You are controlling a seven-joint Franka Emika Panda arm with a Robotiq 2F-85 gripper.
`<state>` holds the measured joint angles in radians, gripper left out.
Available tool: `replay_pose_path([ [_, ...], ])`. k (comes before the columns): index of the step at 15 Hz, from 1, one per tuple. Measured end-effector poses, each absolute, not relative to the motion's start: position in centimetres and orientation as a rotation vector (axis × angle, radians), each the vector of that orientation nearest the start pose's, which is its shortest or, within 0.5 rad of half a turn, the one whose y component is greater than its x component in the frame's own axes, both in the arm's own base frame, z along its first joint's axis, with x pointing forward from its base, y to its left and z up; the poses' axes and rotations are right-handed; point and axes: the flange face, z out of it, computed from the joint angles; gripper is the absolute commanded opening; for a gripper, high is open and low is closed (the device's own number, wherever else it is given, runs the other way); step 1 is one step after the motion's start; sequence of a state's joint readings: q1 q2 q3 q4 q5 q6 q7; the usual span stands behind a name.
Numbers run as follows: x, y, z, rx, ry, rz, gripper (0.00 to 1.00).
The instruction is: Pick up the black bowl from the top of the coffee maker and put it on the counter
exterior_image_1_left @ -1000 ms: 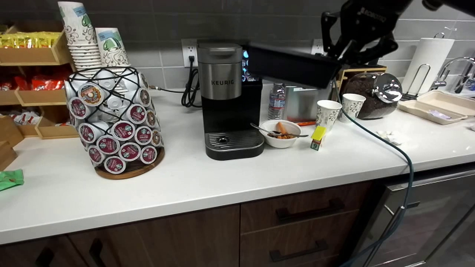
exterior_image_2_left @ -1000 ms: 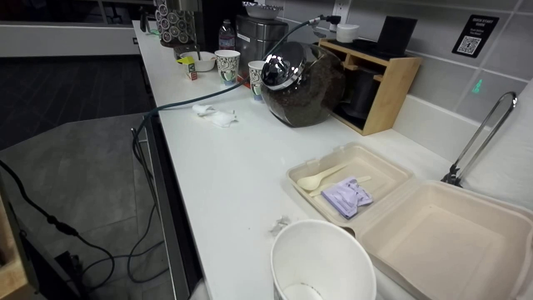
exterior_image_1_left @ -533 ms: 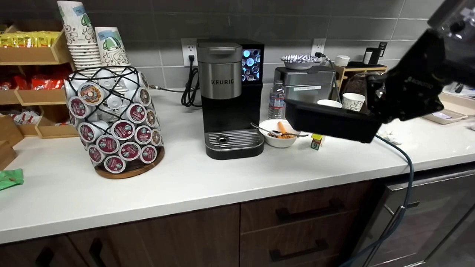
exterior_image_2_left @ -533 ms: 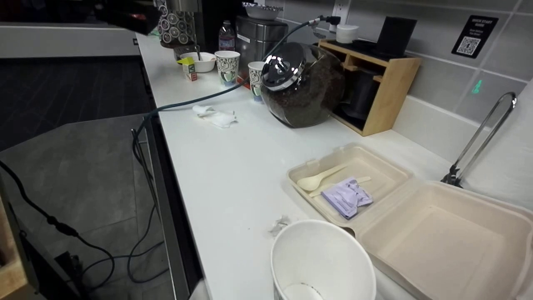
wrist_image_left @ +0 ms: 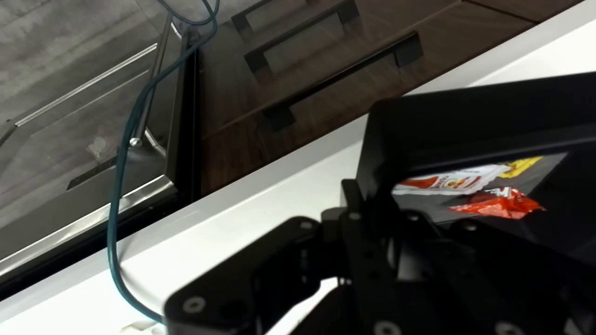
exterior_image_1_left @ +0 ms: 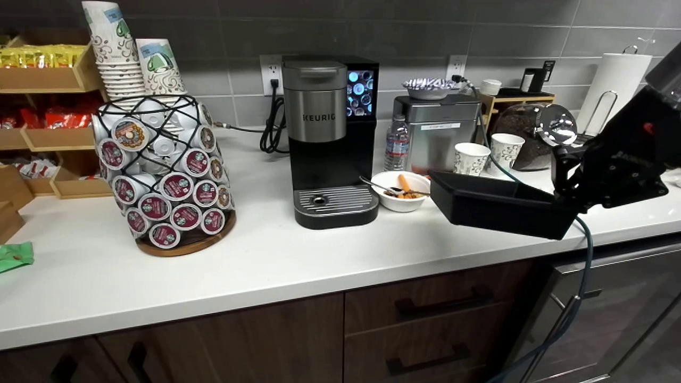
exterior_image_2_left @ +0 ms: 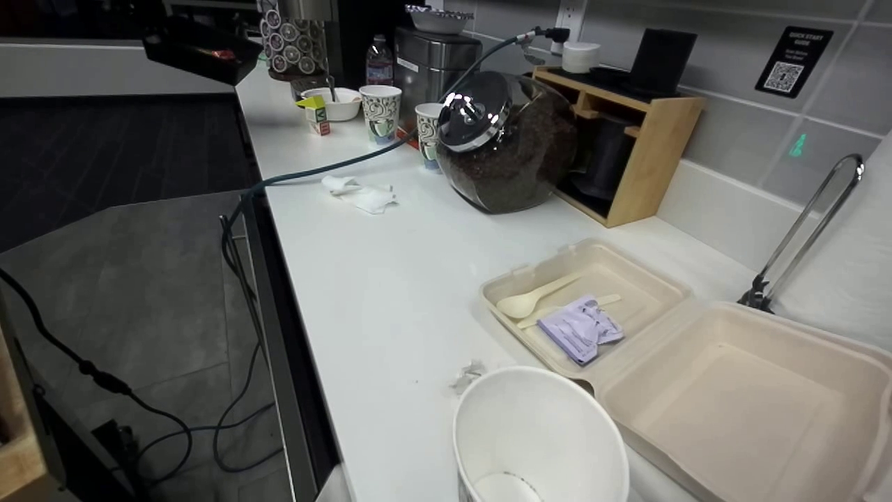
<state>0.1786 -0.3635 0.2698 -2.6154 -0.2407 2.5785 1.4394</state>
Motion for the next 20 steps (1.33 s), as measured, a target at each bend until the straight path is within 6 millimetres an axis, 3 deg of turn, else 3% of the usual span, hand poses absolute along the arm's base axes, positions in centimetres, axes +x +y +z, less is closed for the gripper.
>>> replay_pose_path([
  [5,38.8,22.4,36.0,-2.982,0.909,-0.770,0.02],
  [7,39.3,23.3,35.4,-3.010,0.842,-0.872,0.02],
  [8,39.7,23.6,35.4,-3.001,0.842,-0.910,0.09],
  [9,40.1,23.8,35.4,-2.983,0.860,-0.927,0.09],
  [10,40.6,23.9,35.2,-2.973,0.873,-0.926,0.09],
  [11,40.9,24.1,35.1,-2.969,0.880,-0.919,0.02],
  [20,42.9,22.7,33.5,-2.991,0.734,-0.951,0.02],
])
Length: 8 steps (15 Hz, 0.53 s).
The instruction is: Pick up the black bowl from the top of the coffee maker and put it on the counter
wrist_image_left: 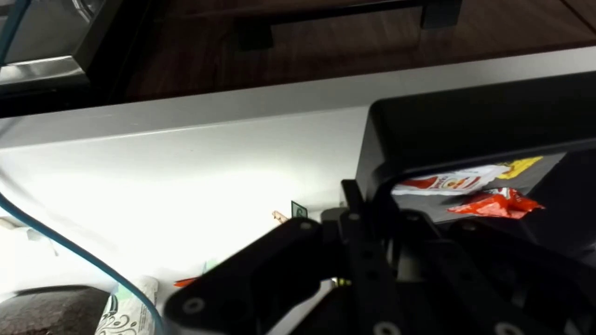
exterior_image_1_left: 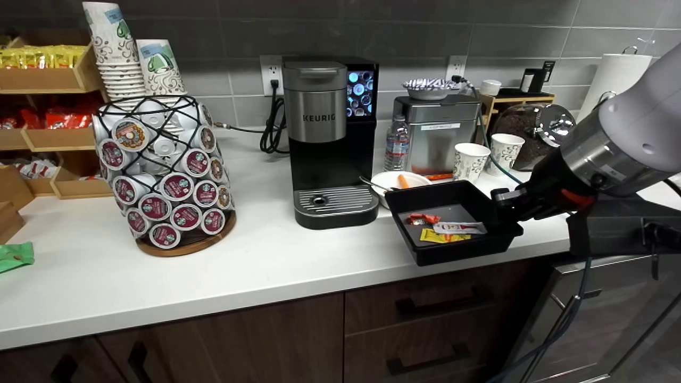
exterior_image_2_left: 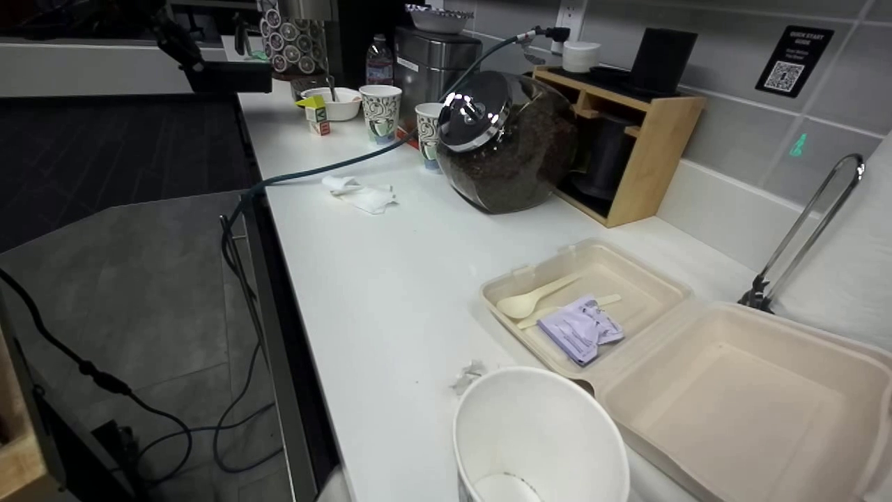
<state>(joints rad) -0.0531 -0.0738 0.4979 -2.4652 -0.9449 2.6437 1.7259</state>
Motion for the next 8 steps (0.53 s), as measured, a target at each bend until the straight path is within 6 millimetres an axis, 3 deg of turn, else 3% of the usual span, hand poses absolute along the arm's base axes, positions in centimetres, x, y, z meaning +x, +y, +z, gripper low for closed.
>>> replay_pose_path([
  [8,45.6,21.4,30.6,-3.000,0.689,-0.908,0.02],
])
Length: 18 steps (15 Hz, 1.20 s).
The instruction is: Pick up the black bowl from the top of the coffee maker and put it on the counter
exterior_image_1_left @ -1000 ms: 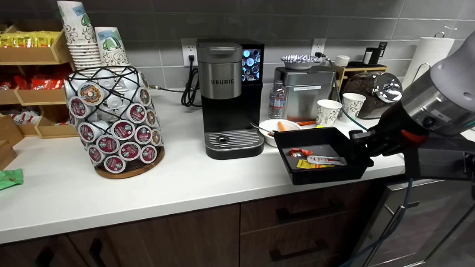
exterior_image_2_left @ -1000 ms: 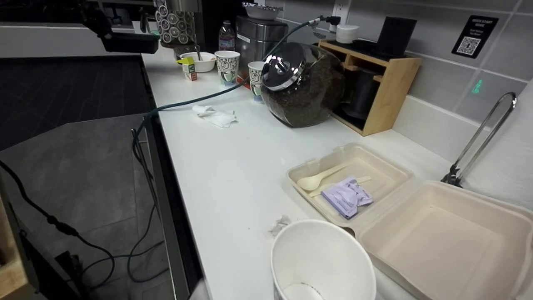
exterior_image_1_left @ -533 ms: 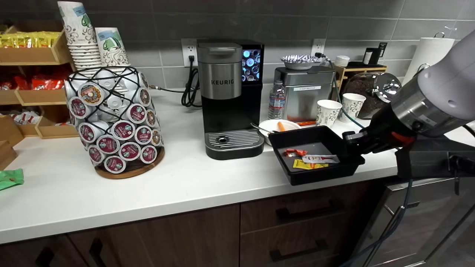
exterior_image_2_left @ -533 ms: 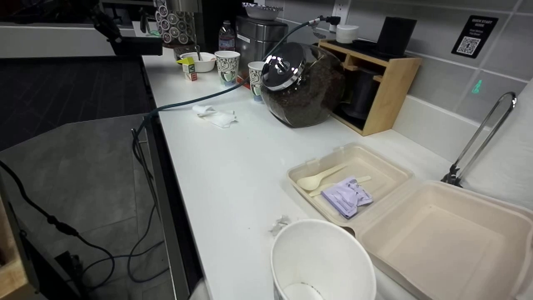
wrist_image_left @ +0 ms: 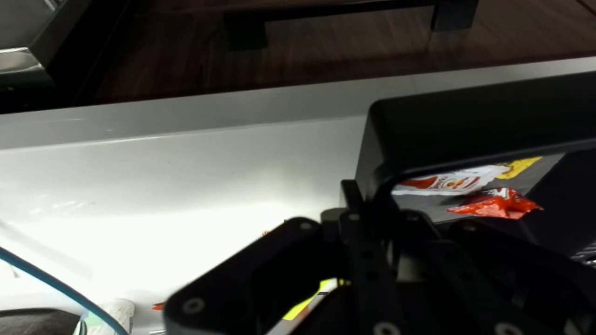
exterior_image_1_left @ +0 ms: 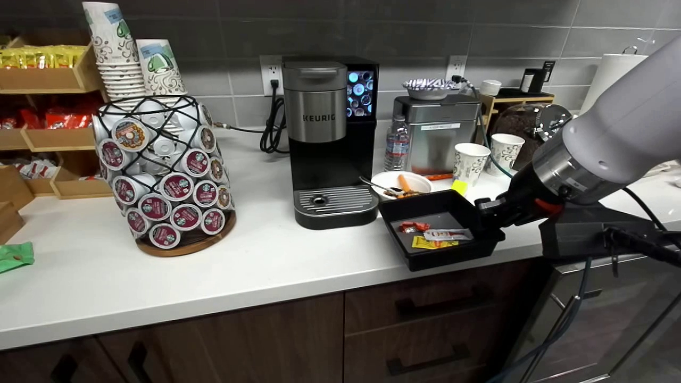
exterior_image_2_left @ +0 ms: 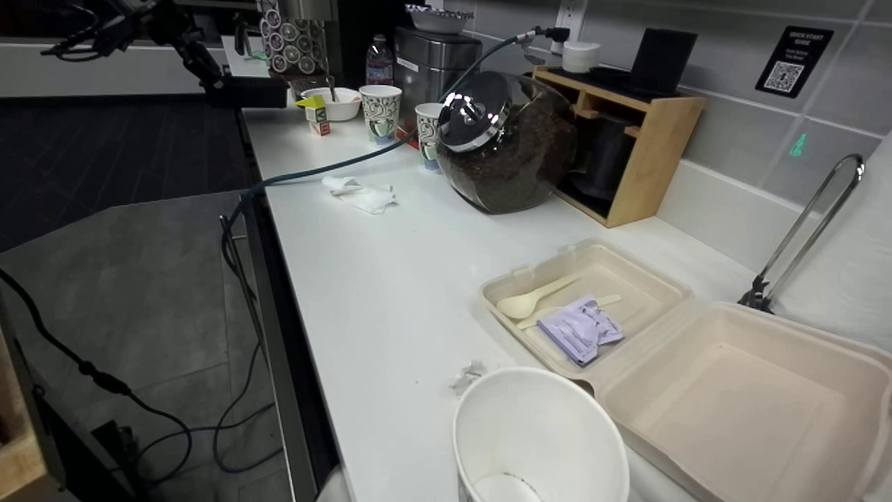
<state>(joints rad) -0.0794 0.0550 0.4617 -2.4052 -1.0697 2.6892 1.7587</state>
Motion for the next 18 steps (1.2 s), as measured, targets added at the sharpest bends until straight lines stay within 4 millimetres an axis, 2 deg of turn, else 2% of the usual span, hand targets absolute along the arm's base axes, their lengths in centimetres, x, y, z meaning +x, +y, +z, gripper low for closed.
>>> replay_pose_path([
  [9,47.2,21.0,28.9,-2.962,0.755,-0.930,0.02],
  [18,48.1,20.3,28.1,-2.943,0.797,-0.949,0.02],
])
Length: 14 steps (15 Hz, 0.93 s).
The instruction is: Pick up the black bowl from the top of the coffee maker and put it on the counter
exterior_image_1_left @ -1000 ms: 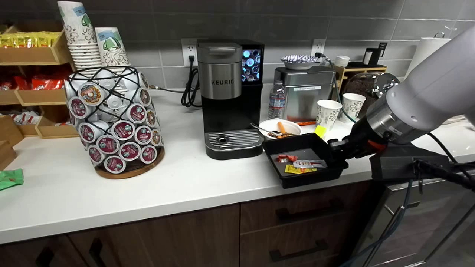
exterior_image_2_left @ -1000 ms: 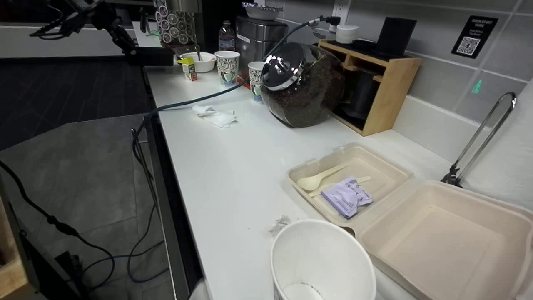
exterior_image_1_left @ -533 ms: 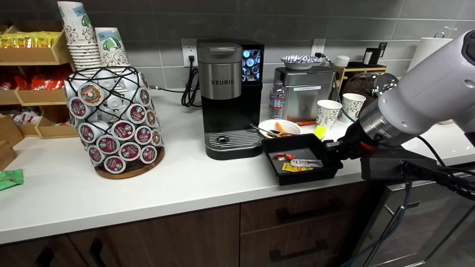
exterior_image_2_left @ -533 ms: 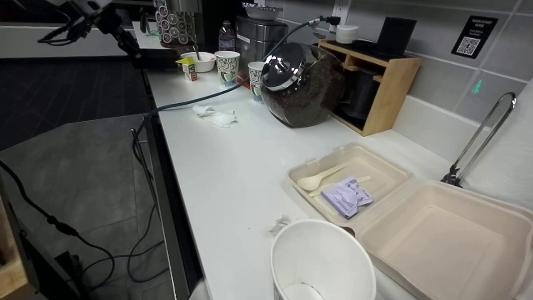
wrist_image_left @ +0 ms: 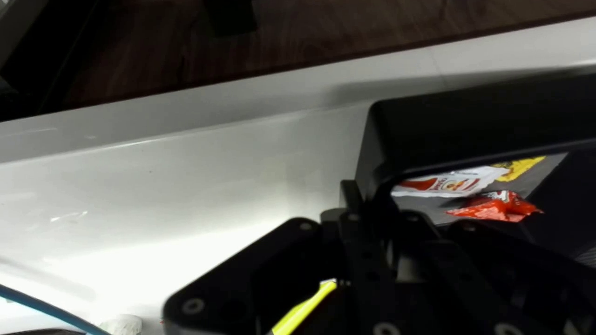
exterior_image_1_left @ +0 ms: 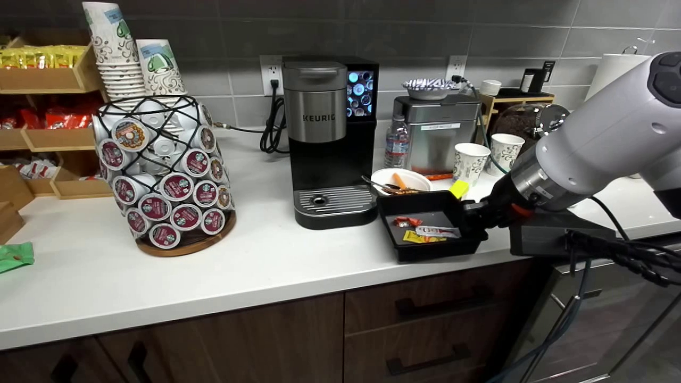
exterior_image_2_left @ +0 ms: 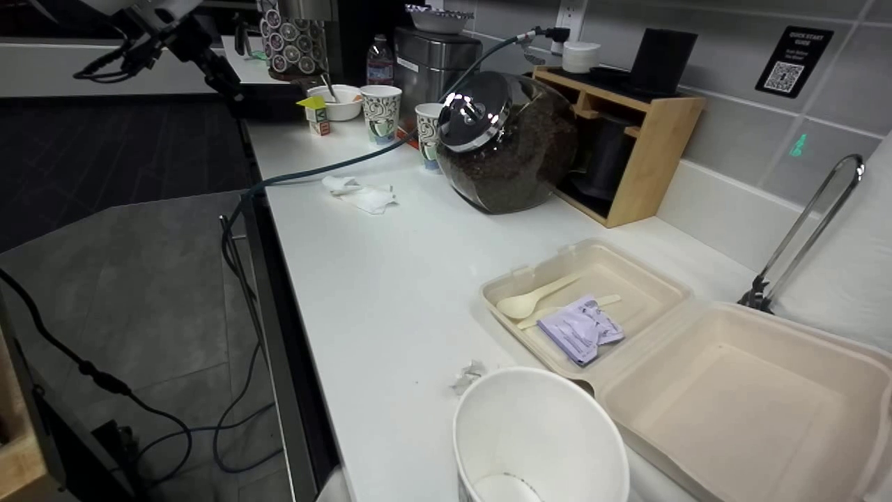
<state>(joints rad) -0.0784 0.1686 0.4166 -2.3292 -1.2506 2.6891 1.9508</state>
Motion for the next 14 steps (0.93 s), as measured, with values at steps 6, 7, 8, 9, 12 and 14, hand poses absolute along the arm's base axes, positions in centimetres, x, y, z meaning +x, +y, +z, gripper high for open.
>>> replay_pose_path([
  [6,48.52,20.43,27.62,-2.934,0.808,-0.944,0.02],
  [7,48.60,20.45,27.55,-2.934,0.809,-0.942,0.02],
  [8,48.69,20.48,27.48,-2.933,0.809,-0.940,0.02],
  [9,48.79,20.51,27.42,-2.933,0.810,-0.939,0.02],
  [12,48.95,20.43,27.31,-2.933,0.815,-0.939,0.02],
  [14,49.10,20.35,27.28,-2.933,0.816,-0.941,0.21],
])
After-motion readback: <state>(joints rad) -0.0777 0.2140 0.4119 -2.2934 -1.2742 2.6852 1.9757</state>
